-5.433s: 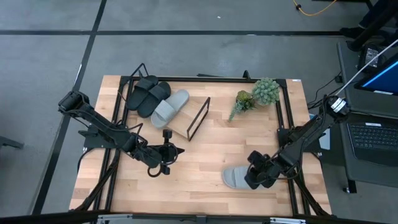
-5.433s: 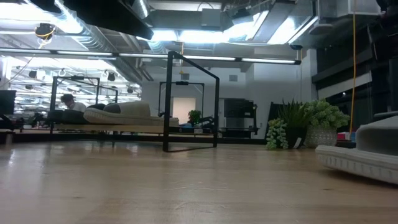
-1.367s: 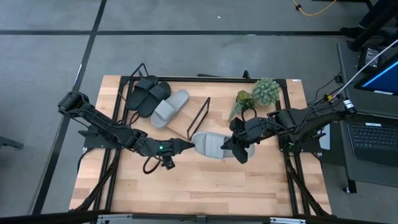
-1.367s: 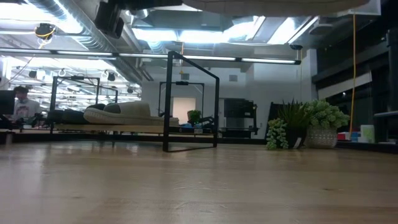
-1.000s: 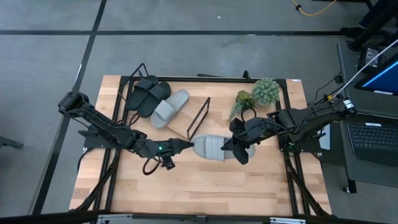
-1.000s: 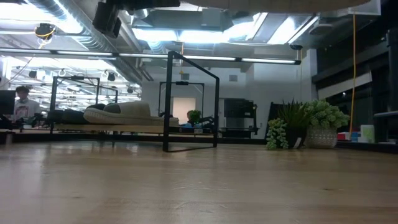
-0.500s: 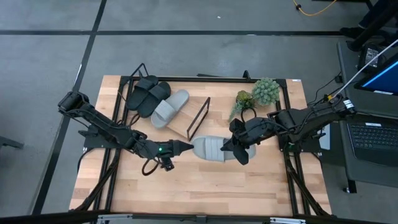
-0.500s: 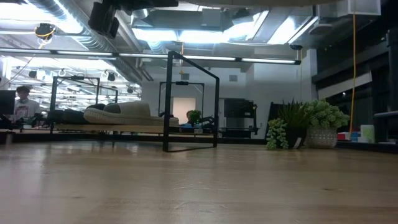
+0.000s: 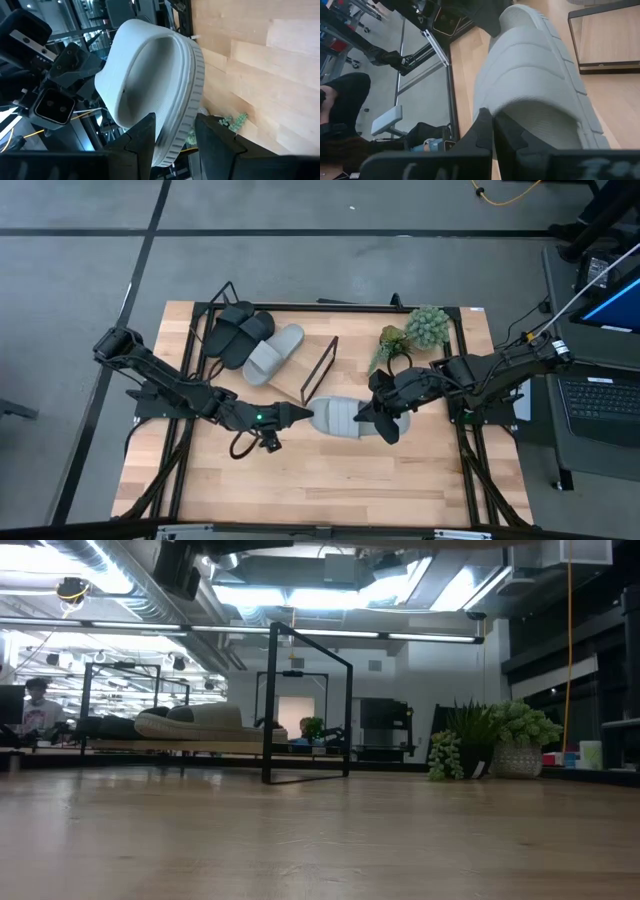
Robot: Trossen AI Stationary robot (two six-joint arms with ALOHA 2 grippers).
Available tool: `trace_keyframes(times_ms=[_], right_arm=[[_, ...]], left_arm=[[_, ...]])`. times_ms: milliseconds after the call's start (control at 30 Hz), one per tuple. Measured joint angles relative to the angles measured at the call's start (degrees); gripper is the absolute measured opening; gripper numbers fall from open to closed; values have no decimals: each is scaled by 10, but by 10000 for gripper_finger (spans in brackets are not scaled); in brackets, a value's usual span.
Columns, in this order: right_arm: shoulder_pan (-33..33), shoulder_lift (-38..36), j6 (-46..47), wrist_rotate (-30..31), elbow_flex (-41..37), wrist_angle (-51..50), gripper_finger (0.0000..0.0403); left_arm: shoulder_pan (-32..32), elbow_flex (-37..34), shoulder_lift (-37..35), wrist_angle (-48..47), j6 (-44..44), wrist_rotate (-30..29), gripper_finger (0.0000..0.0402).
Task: Pick and place slides into the shelf
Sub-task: Put the gray slipper on the shelf
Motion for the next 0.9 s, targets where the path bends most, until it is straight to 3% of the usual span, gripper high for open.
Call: trace_keyframes(times_ms=[233,567,900], right_arm=[[0,0,-2,-1,0,0,4],[0,0,-3,0,0,3,4],[0,0,-31,-2,0,2,15]], left_arm=[[1,0,0,5,0,27,114],[12,0,0,2,-14,27,19],[16,0,0,2,-54,19,13]])
